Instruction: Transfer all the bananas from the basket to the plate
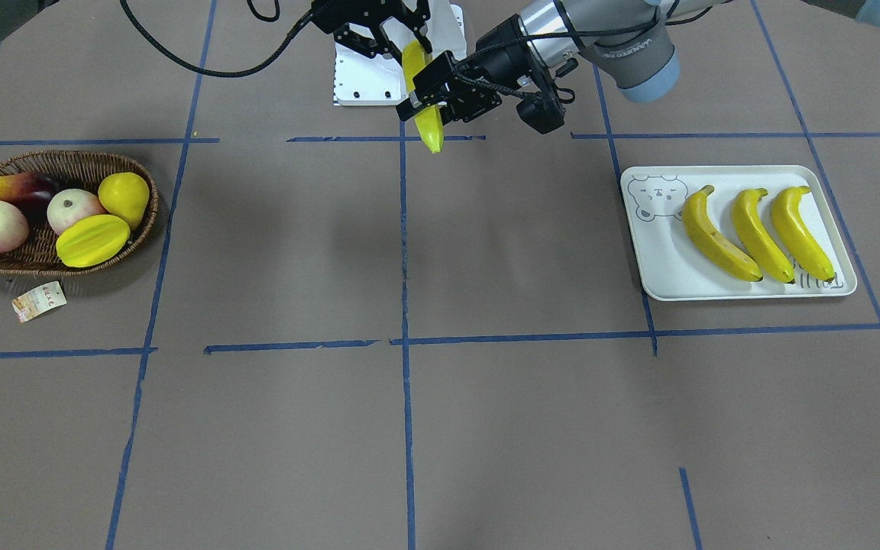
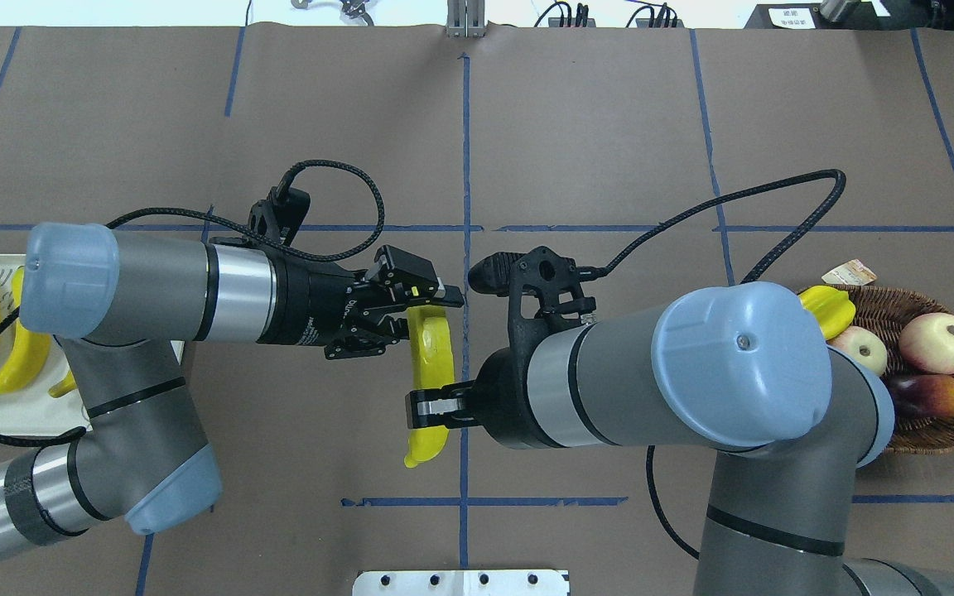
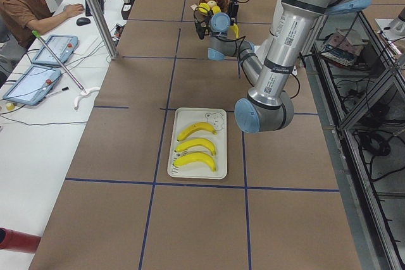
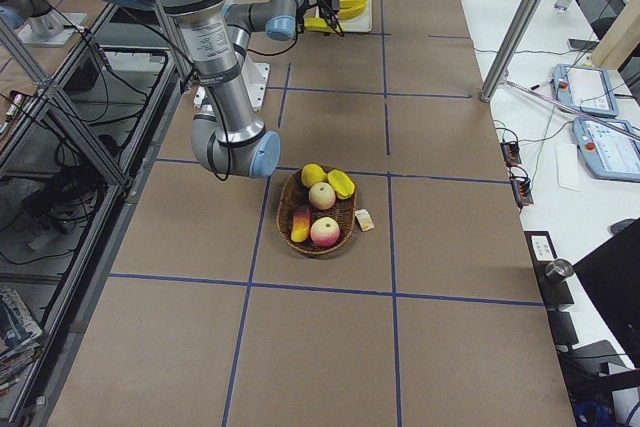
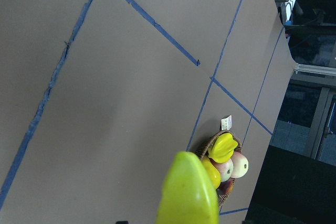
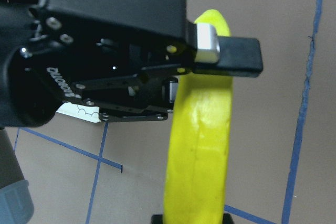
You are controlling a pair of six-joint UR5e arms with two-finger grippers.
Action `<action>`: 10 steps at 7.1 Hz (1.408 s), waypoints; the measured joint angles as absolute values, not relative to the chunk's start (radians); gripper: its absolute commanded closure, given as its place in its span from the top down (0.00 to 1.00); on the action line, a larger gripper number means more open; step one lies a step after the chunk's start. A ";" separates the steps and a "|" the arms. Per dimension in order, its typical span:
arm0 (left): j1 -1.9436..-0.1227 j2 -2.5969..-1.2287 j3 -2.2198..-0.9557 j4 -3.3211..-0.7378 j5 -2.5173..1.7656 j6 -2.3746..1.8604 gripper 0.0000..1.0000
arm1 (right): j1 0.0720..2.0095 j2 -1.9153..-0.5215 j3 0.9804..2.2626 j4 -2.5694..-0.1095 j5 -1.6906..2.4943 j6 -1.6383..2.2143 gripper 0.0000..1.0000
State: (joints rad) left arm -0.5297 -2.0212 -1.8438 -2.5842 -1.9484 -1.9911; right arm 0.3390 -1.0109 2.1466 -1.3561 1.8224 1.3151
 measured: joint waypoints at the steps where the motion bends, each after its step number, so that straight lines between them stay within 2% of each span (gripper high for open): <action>1: -0.529 -2.022 -1.846 -2.584 -1.949 -1.990 0.00 | 0.339 -1.011 2.148 -1.356 1.823 1.316 0.99; 7: -0.546 -1.992 -1.841 -2.543 -1.950 -1.990 0.00 | 0.351 -1.014 2.193 -1.356 1.808 1.333 1.00; 10: -0.686 -1.868 -1.858 -2.250 -2.005 -1.739 0.00 | 0.381 -1.045 2.207 -1.357 1.779 1.337 1.00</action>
State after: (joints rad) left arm -0.6863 -1.8683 -1.8578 -2.2503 -2.0052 -1.7389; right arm 0.3812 -1.0455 2.2065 -1.3574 1.7789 1.3374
